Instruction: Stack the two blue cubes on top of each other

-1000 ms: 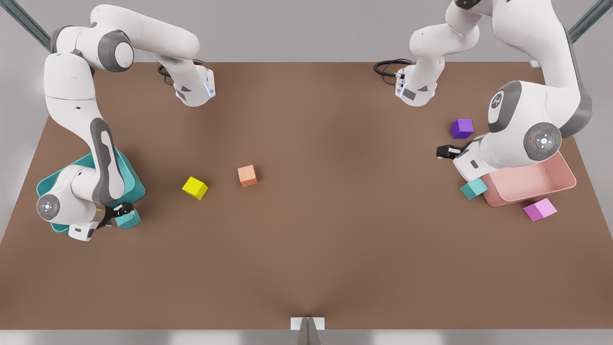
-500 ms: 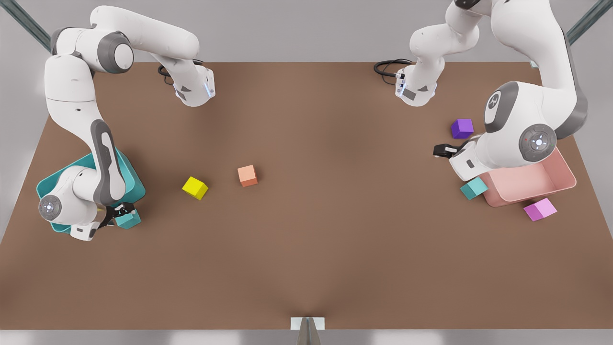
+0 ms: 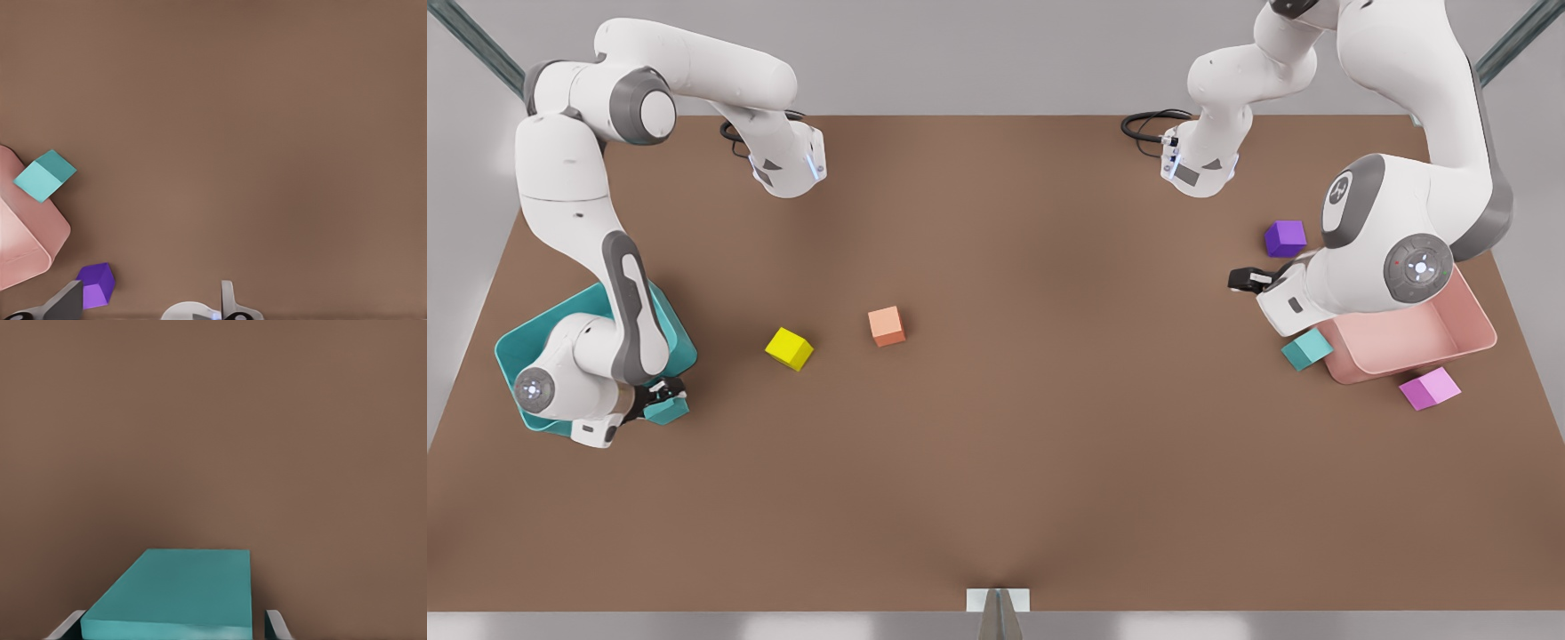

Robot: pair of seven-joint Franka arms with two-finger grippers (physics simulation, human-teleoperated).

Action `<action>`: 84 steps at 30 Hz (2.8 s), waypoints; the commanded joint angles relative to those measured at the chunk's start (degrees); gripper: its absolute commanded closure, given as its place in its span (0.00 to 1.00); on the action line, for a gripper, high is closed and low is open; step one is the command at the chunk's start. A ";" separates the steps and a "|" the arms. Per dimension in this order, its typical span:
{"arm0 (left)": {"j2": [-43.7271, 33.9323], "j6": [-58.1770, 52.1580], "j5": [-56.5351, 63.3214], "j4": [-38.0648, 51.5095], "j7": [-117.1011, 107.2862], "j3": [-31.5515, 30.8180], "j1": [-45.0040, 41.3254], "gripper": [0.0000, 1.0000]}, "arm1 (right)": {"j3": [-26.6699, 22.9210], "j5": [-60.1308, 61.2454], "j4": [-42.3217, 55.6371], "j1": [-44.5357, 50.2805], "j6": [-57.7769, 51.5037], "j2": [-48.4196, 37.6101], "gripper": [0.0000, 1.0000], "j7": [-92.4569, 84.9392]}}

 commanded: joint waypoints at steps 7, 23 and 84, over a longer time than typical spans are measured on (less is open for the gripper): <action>-0.08 -0.12 0.03 -0.33 0.02 -0.06 0.00 0.00 | 0.18 -0.11 0.29 0.00 0.45 0.14 0.46 -0.94; 2.12 44.79 3.81 -28.45 -83.19 26.57 -0.61 0.00 | 16.00 -13.74 29.47 59.24 3.70 17.28 0.45 96.45; 11.70 68.87 -0.94 -41.81 -100.17 30.27 -1.93 0.00 | 13.89 -5.04 22.79 12.83 -48.95 -18.14 0.00 29.47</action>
